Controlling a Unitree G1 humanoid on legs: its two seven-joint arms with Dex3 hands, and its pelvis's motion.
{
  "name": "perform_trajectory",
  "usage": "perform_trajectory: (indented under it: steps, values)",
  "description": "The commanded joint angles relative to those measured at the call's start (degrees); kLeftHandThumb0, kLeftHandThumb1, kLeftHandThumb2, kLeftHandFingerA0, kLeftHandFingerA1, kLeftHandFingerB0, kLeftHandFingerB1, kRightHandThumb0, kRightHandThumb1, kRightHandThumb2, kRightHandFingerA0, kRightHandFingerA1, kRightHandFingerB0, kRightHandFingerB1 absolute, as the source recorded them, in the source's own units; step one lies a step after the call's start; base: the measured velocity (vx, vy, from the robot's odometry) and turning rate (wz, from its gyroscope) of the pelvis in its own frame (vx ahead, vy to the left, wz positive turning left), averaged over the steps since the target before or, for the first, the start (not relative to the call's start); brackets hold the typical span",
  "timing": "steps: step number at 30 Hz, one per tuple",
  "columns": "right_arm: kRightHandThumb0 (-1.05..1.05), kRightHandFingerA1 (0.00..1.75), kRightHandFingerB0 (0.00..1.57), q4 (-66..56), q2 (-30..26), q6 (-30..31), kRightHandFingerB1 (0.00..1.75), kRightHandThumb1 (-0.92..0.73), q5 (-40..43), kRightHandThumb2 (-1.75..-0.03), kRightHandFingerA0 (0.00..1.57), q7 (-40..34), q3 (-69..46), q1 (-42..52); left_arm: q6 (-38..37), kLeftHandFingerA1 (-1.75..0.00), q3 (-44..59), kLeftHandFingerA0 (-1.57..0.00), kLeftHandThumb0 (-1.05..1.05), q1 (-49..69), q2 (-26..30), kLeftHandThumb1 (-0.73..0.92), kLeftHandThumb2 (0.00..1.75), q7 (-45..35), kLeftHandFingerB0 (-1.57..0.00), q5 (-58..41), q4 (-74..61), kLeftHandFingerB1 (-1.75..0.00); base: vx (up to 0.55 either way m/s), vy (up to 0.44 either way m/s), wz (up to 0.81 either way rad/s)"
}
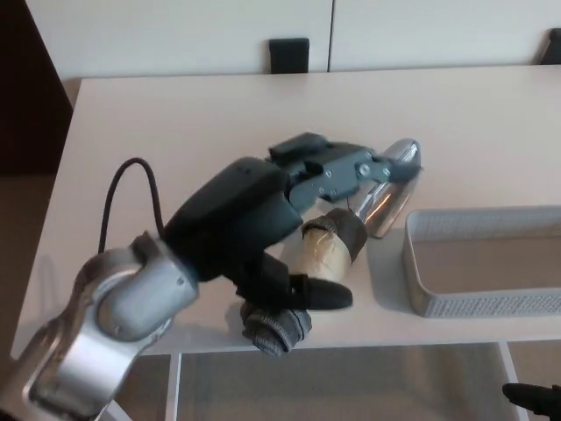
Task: The robot walks towards a desk on which a shovel is kept on the left hand side and a container is kept on the right hand side. The robot picks up the shovel using its left hand and places it in the container.
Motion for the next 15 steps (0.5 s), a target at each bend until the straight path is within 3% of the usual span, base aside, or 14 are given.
perform_trajectory:
  steps: [1, 4, 5, 6, 8, 9, 13, 15]
  values:
    - [-0.32, 0.54, 0.39, -2.47, 0.07, 2.30, 0.47, -0.49, 0.43, -0.68, 0.61, -1.09, -0.59, 0.99, 17.43, -0.15, -3.36, 0.00, -0.63, -3.07, -4.99, 0.36, 0.66, 13.36, 0.00, 20.94, 12.73, -0.22, 0.00, 0.000, 0.00]
    - [-0.30, 0.54, 0.39, -1.27, 0.04, 1.39, 0.46, -0.50, 1.30, -0.67, 0.59, -0.05, -0.77, 0.74, 22.71, 0.00, -5.69, 0.00, -0.58, -1.68, -9.24, 0.37, 0.59, 17.04, 0.00, 23.85, 16.07, -0.11, 0.00, 0.000, 0.00]
    - [-0.22, 0.49, 0.42, -0.82, 0.25, 1.08, 0.41, -0.58, 1.80, -0.57, 0.64, 0.18, -0.97, 0.66, 24.26, 0.00, -6.83, 0.00, -0.63, -1.32, -10.58, 0.39, 0.60, 18.40, 0.00, 25.35, 17.45, -0.10, 0.00, 0.000, 0.00]
    - [-0.30, 0.54, 0.40, -0.97, 0.27, 1.47, 0.47, -0.50, 1.76, -0.67, 0.60, 0.00, -0.97, 0.70, 26.37, 0.00, -8.01, 0.00, -0.65, -1.00, -11.88, 0.40, 0.60, 18.99, 0.00, 26.85, 18.35, -0.07, 0.00, 0.000, 0.00]
    - [-0.30, 0.54, 0.40, -1.13, 0.31, 1.82, 0.47, -0.50, 1.58, -0.67, 0.60, -0.28, -0.90, 0.85, 28.03, 0.00, -9.36, 0.00, -0.63, -0.51, -13.07, 0.35, 0.59, 19.93, 0.00, 28.79, 19.26, -0.07, 0.00, 0.000, 0.00]
    - [-0.23, 0.48, 0.42, -1.35, 0.31, 2.03, 0.40, -0.58, 1.58, -0.57, 0.63, -0.33, -0.89, 0.90, 28.07, 0.00, -10.61, 0.00, -0.65, 0.15, -14.14, 0.34, 0.60, 21.95, 0.00, 29.84, 20.62, -0.05, 0.00, 0.000, 0.00]
    - [-0.22, 0.48, 0.42, -1.08, 0.13, 1.99, 0.40, -0.58, 1.52, -0.57, 0.63, -0.26, -0.93, 0.92, 30.28, 0.00, -12.43, 0.00, -0.70, 0.43, -15.20, 0.42, 0.61, 20.42, 0.00, 31.60, 21.15, -0.01, 0.00, 0.000, 0.00]
    - [-0.31, 0.54, 0.40, -0.36, -0.09, 0.91, 0.47, -0.50, 0.28, -0.68, 0.61, -0.88, -0.46, 0.85, 31.93, 0.00, -14.17, 0.00, -0.74, 1.43, -16.46, 0.42, 0.61, 19.98, 0.00, 32.72, 21.25, -0.04, 0.00, 0.000, 0.00]
